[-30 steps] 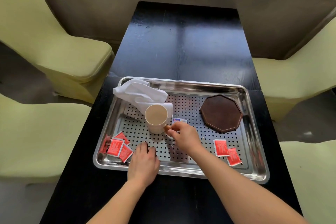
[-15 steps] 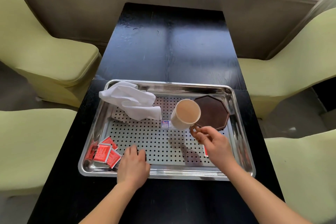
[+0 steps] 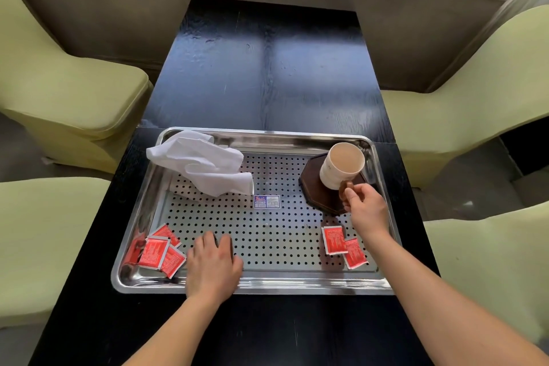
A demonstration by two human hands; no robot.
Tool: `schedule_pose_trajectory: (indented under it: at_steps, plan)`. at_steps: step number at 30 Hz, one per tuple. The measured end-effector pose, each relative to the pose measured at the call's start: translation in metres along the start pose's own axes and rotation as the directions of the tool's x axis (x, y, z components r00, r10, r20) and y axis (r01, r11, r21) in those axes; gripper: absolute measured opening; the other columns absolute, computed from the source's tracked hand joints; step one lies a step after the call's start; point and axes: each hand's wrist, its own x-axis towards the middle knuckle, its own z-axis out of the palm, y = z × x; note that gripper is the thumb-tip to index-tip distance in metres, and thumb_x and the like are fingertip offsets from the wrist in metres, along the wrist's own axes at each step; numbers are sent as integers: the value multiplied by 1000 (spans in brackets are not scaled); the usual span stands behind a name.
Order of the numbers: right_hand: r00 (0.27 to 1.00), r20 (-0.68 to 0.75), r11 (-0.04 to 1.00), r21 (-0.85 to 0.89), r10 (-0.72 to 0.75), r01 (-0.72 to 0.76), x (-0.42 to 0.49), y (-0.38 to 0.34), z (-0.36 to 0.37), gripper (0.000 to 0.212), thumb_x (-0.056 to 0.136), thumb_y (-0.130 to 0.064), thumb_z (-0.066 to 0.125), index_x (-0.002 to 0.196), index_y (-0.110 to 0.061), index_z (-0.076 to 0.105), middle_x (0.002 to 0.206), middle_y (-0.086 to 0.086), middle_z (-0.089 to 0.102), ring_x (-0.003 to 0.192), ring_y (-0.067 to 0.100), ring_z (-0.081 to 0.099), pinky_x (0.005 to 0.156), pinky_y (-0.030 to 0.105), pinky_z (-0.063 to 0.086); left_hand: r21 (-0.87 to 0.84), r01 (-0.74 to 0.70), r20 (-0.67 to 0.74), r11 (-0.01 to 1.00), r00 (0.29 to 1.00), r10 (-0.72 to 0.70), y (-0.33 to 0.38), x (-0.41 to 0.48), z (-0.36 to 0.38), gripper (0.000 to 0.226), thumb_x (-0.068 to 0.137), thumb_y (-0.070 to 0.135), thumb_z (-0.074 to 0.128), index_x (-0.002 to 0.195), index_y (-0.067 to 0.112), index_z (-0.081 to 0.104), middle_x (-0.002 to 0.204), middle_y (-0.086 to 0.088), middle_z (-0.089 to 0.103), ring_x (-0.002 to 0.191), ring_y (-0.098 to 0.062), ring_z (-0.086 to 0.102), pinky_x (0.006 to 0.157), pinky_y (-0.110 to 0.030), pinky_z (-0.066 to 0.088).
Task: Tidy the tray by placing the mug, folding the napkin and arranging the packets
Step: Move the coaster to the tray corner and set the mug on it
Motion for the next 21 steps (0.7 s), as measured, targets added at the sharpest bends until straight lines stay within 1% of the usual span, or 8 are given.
schedule_pose_trajectory:
  at_steps: [7, 10, 13, 15, 16, 19, 21]
  plan:
    - [1000, -17, 999, -26, 21, -21, 2, 3, 3, 16, 98, -34, 59, 98, -20, 67, 92, 1, 73, 89, 24, 70, 81, 50, 58, -3, -1, -25, 1000, 1000, 1, 0, 0, 1, 33, 85, 42, 49, 112, 23, 53, 114, -6, 50, 104, -24, 44, 90, -40, 40]
    - [999, -24, 1000, -13, 27, -27, 1, 4, 3, 17, 98, -35, 60, 99, -19, 67, 92, 0, 73, 88, 23, 70, 82, 51, 59, 2, -1, -29, 1000, 1000, 1, -1, 0, 2, 33, 84, 42, 50, 111, 23, 54, 112, -5, 50, 102, -24, 45, 88, -39, 40]
    - [999, -20, 999, 7, 37, -37, 0, 4, 2, 14, 97, -36, 60, 97, -23, 65, 93, -1, 72, 88, 22, 70, 82, 51, 59, -3, 5, -26, 1000, 1000, -5, -1, -1, 1, 34, 84, 42, 49, 112, 23, 54, 112, -5, 50, 103, -24, 44, 89, -39, 40]
    - [999, -14, 998, 40, 42, -41, -2, 3, 1, 12, 97, -35, 61, 101, -25, 64, 97, -1, 72, 91, 22, 70, 84, 51, 60, -7, 9, -24, 1000, 1000, -9, -1, -1, 1, 34, 84, 42, 50, 113, 23, 54, 113, -5, 49, 104, -24, 44, 90, -39, 39]
    - [999, -18, 998, 50, 42, -41, -3, 2, 0, 14, 97, -35, 61, 105, -24, 63, 100, 0, 72, 93, 23, 70, 85, 51, 60, -9, 9, -23, 1000, 1000, -9, 0, -1, 1, 34, 85, 41, 50, 112, 23, 54, 113, -5, 49, 105, -24, 44, 90, -39, 39]
    - [994, -102, 998, 58, 26, -20, -13, -1, -5, 25, 97, -35, 61, 118, -20, 60, 110, 5, 66, 94, 25, 69, 82, 50, 60, -25, 12, -16, 1000, 1000, -13, 0, -2, -2, 33, 86, 41, 50, 113, 22, 55, 116, -6, 50, 107, -24, 44, 92, -39, 39]
    - [982, -185, 997, 55, -50, 62, -24, -4, -8, 20, 98, -29, 61, 114, -19, 59, 106, 5, 63, 90, 26, 68, 77, 49, 61, -44, 13, -19, 999, 1000, -14, 0, -2, -4, 33, 87, 39, 51, 114, 21, 56, 118, -6, 51, 109, -24, 45, 93, -39, 39]
